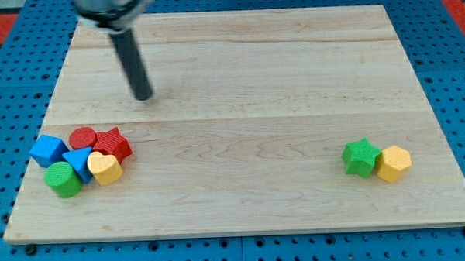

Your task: Move the arm to the bottom center of the baord

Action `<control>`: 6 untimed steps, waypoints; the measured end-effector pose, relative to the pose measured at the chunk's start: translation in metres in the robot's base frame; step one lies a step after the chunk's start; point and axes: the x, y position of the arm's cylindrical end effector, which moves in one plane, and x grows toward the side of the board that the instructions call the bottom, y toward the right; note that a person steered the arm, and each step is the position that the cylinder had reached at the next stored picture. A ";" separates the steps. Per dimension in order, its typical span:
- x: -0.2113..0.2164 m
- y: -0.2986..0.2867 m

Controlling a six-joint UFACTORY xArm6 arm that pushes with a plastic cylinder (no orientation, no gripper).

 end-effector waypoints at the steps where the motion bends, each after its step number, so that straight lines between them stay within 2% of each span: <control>1: 0.000 0.015; 2: 0.007 0.009; 3: 0.055 0.065; 4: 0.131 0.094; 5: 0.167 0.146; 6: 0.181 0.166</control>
